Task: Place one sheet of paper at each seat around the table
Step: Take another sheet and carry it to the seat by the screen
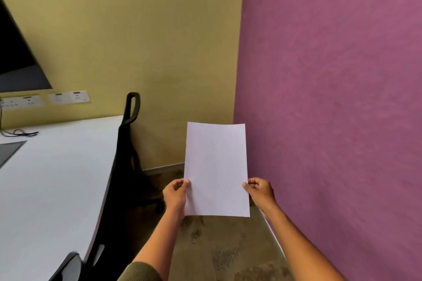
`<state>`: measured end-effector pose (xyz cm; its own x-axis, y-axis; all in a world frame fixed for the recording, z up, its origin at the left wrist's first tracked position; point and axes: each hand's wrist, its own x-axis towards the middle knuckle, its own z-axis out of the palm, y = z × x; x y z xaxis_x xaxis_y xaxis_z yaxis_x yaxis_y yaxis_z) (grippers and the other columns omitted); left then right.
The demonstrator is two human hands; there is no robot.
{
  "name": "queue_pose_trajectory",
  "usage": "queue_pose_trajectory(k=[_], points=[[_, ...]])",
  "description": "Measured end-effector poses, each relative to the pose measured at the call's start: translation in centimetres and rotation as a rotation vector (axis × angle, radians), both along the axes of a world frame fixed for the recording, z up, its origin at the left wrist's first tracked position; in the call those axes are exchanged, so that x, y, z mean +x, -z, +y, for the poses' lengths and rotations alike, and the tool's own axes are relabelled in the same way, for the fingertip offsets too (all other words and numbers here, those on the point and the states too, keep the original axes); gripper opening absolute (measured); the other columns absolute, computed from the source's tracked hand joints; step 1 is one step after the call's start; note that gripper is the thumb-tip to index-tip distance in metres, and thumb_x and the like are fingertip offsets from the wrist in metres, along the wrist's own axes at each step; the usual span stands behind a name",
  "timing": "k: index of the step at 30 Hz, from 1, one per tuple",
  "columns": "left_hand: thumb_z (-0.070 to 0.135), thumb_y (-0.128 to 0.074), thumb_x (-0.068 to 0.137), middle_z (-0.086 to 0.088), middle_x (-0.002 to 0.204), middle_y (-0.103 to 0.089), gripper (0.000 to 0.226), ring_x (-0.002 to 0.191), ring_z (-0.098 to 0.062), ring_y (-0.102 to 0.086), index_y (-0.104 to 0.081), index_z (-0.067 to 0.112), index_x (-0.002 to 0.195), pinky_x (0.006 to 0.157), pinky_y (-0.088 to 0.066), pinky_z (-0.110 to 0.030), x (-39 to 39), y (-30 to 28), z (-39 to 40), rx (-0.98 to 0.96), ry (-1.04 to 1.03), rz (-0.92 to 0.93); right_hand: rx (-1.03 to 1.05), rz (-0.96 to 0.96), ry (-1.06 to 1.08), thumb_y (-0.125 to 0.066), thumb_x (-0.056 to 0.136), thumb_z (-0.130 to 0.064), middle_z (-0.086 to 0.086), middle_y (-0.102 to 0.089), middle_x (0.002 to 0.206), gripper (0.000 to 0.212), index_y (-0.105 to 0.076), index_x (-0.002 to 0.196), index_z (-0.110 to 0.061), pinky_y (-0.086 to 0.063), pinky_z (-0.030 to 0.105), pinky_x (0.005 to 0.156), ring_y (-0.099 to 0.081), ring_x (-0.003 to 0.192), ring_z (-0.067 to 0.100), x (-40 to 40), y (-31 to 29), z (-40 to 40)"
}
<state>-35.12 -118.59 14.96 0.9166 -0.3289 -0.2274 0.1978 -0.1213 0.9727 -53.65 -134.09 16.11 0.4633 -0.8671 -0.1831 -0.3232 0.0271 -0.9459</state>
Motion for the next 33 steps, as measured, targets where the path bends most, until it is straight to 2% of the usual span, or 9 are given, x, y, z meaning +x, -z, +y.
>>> queue_pose_trajectory(k=[4,7,10,12,15,19,22,26,33], points=[[0.02,-0.067,0.09,0.004,0.089,-0.064,0.007,0.084,-0.014,-0.058,-0.069,0.014,0.088,0.081,-0.046,-0.032,6.3,0.7,-2.2,-0.016,-0.132,-0.017,-0.002,-0.005,-0.126,-0.068,0.09,-0.014,0.01,-0.073,0.097,0.014,-0.069,0.1,-0.005,-0.057,0.036,0.088,-0.069,0.094,0.023,8.3,0.7,-3.8],[0.02,-0.067,0.089,0.004,0.087,-0.063,0.007,0.081,-0.012,-0.058,-0.069,0.014,0.087,0.078,-0.045,-0.03,11.6,0.0,-3.0,-0.046,-0.213,-0.029,-0.007,-0.011,-0.228,-0.068,0.09,-0.012,0.008,-0.072,0.092,0.001,-0.068,0.09,-0.013,-0.055,0.027,0.078,-0.068,0.089,0.021,15.0,0.1,-5.8],[0.019,-0.068,0.089,0.002,0.089,-0.065,0.007,0.083,-0.014,-0.059,-0.069,0.012,0.089,0.075,-0.045,-0.028,16.7,-1.5,-2.5,-0.079,-0.267,-0.041,-0.027,-0.015,-0.301,-0.068,0.09,-0.011,0.007,-0.071,0.09,0.003,-0.068,0.087,-0.013,-0.053,0.023,0.073,-0.066,0.084,0.018,22.0,-1.0,-7.2],[0.018,-0.069,0.088,0.002,0.089,-0.066,0.008,0.082,-0.013,-0.06,-0.069,0.011,0.092,0.07,-0.046,-0.023,19.7,-2.1,-1.2,-0.1,-0.325,-0.043,-0.046,-0.009,-0.367,-0.068,0.089,-0.012,0.008,-0.071,0.093,0.005,-0.069,0.094,-0.009,-0.053,0.026,0.077,-0.066,0.087,0.019,26.7,-1.5,-7.1],[0.015,-0.071,0.086,0.001,0.087,-0.067,0.007,0.077,-0.012,-0.061,-0.07,0.009,0.09,0.062,-0.045,-0.019,24.3,-2.8,1.2,-0.103,-0.436,-0.061,-0.059,-0.022,-0.467,-0.069,0.089,-0.017,0.001,-0.071,0.09,0.003,-0.067,0.088,-0.019,-0.055,0.026,0.078,-0.067,0.088,0.016,33.6,-2.4,-6.2],[0.014,-0.072,0.085,-0.005,0.09,-0.07,0.004,0.077,-0.016,-0.064,-0.071,0.01,0.086,0.071,-0.05,-0.024,29.6,-2.9,4.9,-0.123,-0.597,-0.073,-0.098,-0.016,-0.627,-0.069,0.089,-0.021,0.002,-0.072,0.09,0.003,-0.069,0.087,-0.018,-0.058,0.036,0.08,-0.067,0.084,0.016,42.9,-3.7,-4.1],[0.012,-0.072,0.084,-0.008,0.093,-0.07,0.005,0.081,-0.024,-0.064,-0.07,0.008,0.086,0.079,-0.052,-0.033,33.4,-2.9,7.9,-0.152,-0.722,-0.087,-0.125,-0.044,-0.76,-0.069,0.087,-0.02,0.0,-0.073,0.088,0.003,-0.069,0.085,-0.019,-0.055,0.033,0.077,-0.067,0.083,0.016,50.1,-4.7,-1.7],[0.011,-0.072,0.084,-0.009,0.091,-0.069,0.005,0.081,-0.024,-0.062,-0.068,0.009,0.084,0.083,-0.053,-0.036,38.1,-3.6,11.0,-0.171,-0.897,-0.114,-0.152,-0.107,-0.932,-0.07,0.084,-0.02,0.002,-0.075,0.089,0.006,-0.072,0.086,-0.015,-0.052,0.026,0.072,-0.067,0.083,0.016,58.8,-6.0,1.4],[0.012,-0.072,0.085,-0.008,0.091,-0.069,0.004,0.077,-0.019,-0.062,-0.069,0.012,0.083,0.075,-0.051,-0.028,43.2,-5.3,13.4,-0.163,-1.169,-0.152,-0.124,-0.12,-1.224,-0.068,0.084,-0.022,0.005,-0.075,0.093,0.013,-0.073,0.091,-0.011,-0.057,0.036,0.084,-0.069,0.091,0.022,70.3,-7.3,4.9]])
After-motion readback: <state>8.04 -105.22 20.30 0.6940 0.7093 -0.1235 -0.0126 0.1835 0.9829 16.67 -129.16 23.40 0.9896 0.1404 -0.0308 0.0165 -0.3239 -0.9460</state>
